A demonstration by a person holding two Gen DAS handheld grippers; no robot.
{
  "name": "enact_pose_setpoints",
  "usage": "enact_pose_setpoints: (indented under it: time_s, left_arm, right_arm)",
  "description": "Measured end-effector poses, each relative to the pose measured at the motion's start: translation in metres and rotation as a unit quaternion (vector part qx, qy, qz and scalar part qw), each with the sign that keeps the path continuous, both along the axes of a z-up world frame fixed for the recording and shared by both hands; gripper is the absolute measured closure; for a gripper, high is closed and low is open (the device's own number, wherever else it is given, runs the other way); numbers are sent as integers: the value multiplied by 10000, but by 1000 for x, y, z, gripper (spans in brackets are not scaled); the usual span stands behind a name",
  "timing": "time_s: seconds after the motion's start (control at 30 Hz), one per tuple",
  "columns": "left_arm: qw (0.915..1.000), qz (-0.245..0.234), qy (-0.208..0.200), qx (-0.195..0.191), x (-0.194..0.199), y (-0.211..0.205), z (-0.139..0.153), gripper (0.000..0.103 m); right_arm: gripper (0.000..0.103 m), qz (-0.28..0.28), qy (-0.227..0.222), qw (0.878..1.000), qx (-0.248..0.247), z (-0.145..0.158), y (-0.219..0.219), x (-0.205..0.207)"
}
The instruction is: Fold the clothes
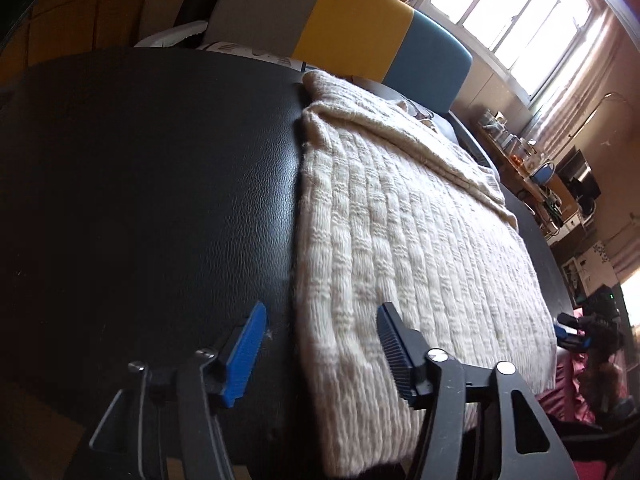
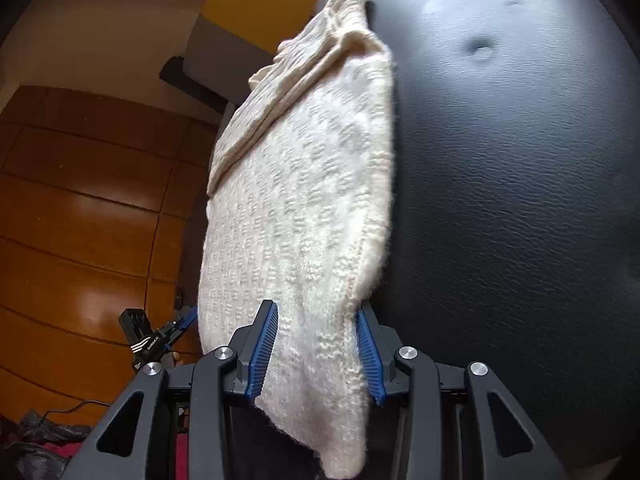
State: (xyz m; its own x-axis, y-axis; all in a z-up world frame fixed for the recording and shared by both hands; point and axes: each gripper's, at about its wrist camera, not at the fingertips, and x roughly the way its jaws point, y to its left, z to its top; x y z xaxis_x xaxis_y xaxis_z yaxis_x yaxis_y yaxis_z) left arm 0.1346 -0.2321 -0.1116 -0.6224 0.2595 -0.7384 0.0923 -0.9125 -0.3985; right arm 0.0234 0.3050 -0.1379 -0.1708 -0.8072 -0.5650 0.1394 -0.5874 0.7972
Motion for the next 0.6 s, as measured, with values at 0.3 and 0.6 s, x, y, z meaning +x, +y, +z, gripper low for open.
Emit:
enact_pose_setpoints:
  time_s: [0.3,0.6]
  left_arm:
    - [9992,-375,61,-114,4,19,-1,26]
    - [9994,-232,-272,42,-16,24,-11,56]
  right_arm:
    - [63,230,359,9990,93,2,-24,-8]
    - [74,446,1016,9929,420,6,-35,0]
